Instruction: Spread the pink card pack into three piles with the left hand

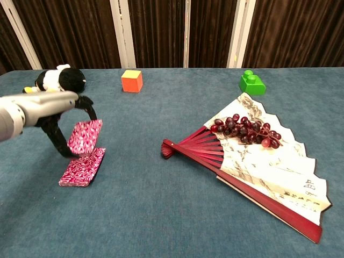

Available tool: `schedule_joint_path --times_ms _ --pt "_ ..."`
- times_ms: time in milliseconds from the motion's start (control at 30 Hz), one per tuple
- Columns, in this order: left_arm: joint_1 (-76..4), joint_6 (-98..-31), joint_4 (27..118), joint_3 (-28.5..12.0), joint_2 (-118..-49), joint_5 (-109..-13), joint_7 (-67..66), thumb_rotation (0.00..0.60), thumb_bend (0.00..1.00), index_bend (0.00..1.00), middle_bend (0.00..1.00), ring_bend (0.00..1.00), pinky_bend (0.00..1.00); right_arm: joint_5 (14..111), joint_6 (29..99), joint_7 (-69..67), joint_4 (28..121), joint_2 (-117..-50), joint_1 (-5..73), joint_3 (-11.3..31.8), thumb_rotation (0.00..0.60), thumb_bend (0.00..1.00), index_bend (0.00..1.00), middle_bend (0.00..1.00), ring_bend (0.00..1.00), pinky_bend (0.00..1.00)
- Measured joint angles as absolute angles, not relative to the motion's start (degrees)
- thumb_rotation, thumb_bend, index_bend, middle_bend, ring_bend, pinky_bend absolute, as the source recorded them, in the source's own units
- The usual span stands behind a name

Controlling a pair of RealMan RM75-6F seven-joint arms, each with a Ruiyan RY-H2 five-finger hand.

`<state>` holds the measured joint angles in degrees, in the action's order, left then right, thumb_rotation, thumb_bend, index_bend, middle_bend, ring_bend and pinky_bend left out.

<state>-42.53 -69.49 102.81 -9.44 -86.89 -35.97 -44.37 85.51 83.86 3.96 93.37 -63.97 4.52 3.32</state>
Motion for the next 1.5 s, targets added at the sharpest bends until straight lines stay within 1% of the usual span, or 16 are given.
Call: schedule_joint_path --times_ms 100,200,367,533,633,733,800,867,1133,1333,1500 --pt "-42.65 -69.4 102.35 -9.87 -85.79 -35.14 -44.18 0.6 0.37 0.47 0.0 0.0 0.01 85.44 83.78 3.9 93.37 -63.92 4.54 3.35 0.6 0.37 0.0 0.0 0.0 0.05" --pt "-42.37 -69.1 101.8 -9.29 -84.71 -34.82 -44.05 0.6 0.37 0.47 0.0 0.0 0.01 85.34 83.75 3.83 93.37 -63.9 4.55 3.4 0.6 0.37 0.0 0.0 0.0 0.05" --pt "-40.55 -68.27 100.77 -6.44 -82.74 -34.93 -42.91 0.6 0.38 0.47 0.0 0.0 0.01 85.35 83.66 3.89 93.4 -63.88 4.62 3.42 0.6 0.37 0.0 0.0 0.0 0.05" --pt "-38.24 -66.88 99.38 -3.62 -81.23 -35.8 -40.54 0.6 0.37 0.43 0.0 0.0 0.01 85.63 83.84 4.37 93.36 -64.1 4.61 3.32 0.6 0.37 0.0 0.0 0.0 0.05" --pt "-37.38 -66.29 98.84 -2.49 -80.69 -36.66 -39.61 0.6 0.32 0.36 0.0 0.0 0.01 85.66 83.85 4.49 93.36 -64.17 4.63 3.34 0.6 0.37 0.0 0.0 0.0 0.05" --pt "-36.81 -65.95 98.58 -1.88 -80.35 -37.12 -38.95 0.6 0.2 0.21 0.0 0.0 0.01 85.61 83.92 4.58 93.34 -64.21 4.61 3.37 0.6 0.37 0.0 0.0 0.0 0.05" --pt "-36.59 -65.71 98.35 -1.75 -80.22 -37.16 -38.66 0.6 0.15 0.16 0.0 0.0 0.01 85.61 83.94 4.51 93.31 -64.19 4.59 3.36 0.6 0.37 0.0 0.0 0.0 0.05" --pt "-36.5 -65.39 98.31 -1.74 -80.14 -37.06 -38.46 0.6 0.12 0.13 0.0 0.0 0.01 85.64 84.0 4.46 93.31 -64.19 4.58 3.38 0.6 0.37 0.0 0.0 0.0 0.05" --pt "-36.94 -65.09 99.26 -1.82 -79.34 -35.96 -39.75 0.6 0.12 0.12 0.0 0.0 0.01 85.76 84.21 4.23 93.27 -64.24 4.57 3.46 0.6 0.37 0.0 0.0 0.0 0.05" --pt "-37.5 -65.32 101.53 -3.65 -78.7 -35.05 -39.15 0.6 0.12 0.12 0.0 0.0 0.01 85.95 84.21 4.26 93.29 -64.28 4.62 3.43 0.6 0.37 0.0 0.0 0.0 0.05" --pt "-38.82 -66.1 103.36 -4.4 -79.63 -34.87 -40.87 0.6 0.12 0.12 0.0 0.0 0.01 85.92 84.11 4.24 93.27 -64.34 4.69 3.43 0.6 0.37 0.0 0.0 0.0 0.05"
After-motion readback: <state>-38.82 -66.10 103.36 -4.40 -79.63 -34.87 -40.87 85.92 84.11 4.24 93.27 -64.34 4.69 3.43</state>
